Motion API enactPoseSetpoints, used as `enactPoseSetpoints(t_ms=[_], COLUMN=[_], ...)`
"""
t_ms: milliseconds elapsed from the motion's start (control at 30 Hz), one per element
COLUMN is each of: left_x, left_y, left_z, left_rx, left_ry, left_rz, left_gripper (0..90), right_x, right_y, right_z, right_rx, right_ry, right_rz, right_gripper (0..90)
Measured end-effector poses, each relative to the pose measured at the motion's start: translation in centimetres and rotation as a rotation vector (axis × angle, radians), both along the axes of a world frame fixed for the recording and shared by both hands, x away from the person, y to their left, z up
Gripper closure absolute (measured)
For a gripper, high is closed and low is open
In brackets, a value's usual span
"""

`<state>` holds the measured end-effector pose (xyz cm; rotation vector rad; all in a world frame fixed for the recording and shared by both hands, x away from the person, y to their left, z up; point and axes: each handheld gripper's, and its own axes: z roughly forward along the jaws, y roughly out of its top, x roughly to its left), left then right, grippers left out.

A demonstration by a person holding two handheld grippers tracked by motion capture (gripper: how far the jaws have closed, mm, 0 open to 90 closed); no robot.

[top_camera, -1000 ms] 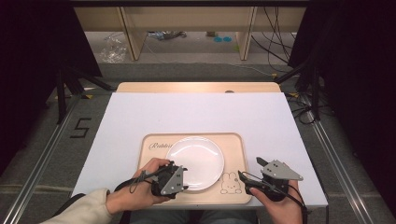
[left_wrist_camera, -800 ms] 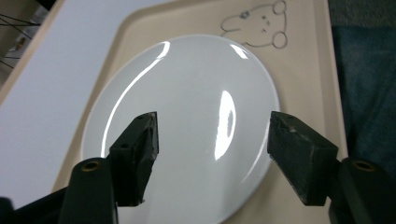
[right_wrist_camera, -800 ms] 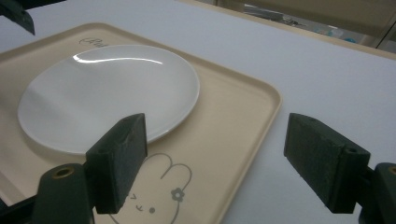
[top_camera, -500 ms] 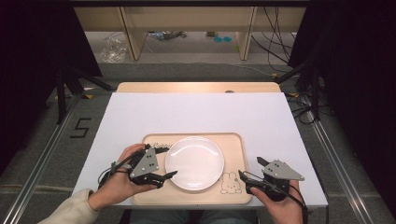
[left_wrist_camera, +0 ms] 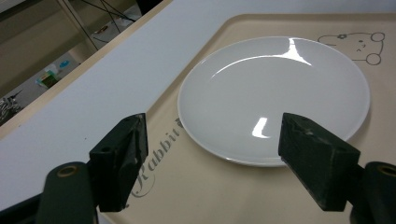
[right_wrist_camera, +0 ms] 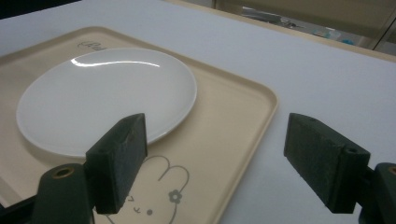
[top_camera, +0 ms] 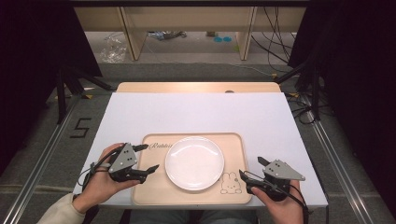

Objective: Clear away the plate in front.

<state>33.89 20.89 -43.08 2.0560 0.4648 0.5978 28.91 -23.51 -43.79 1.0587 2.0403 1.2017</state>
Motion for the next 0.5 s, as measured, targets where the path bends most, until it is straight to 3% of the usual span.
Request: enactPoseSetpoints(t_ms=[100, 233, 333, 367, 500], left_x=[0.19, 0.52, 0.60, 0.61, 0.54], left_y=[0.42, 0.77, 0.82, 0.82, 0.70], left_z=[0.03, -0.19, -0.14, -0.13, -0.18], left_rx=[-0.010, -0.042, -0.037, -0.037, -0.037], left_ry=[0.005, 0.024, 0.008, 0.005, 0.005], left_rz=[0.026, 0.056, 0.057, 0.057, 0.065], left_gripper=[24.0, 23.3, 22.7, 22.6, 21.1], right_x=[-0.11, -0.13, -0.22, -0.08, -0.10], right_y=[-0.04, -0.07, -0.17, -0.22, -0.23], right_z=[0.07, 0.07, 0.18, 0.09, 0.08], right_rx=[0.003, 0.013, 0.015, 0.010, 0.010], right_ry=[0.016, 0.004, 0.010, -0.019, -0.019], right_rz=[0.000, 0.002, -0.001, -0.003, 0.001], right_gripper=[22.5, 22.5, 22.5, 22.5, 22.5])
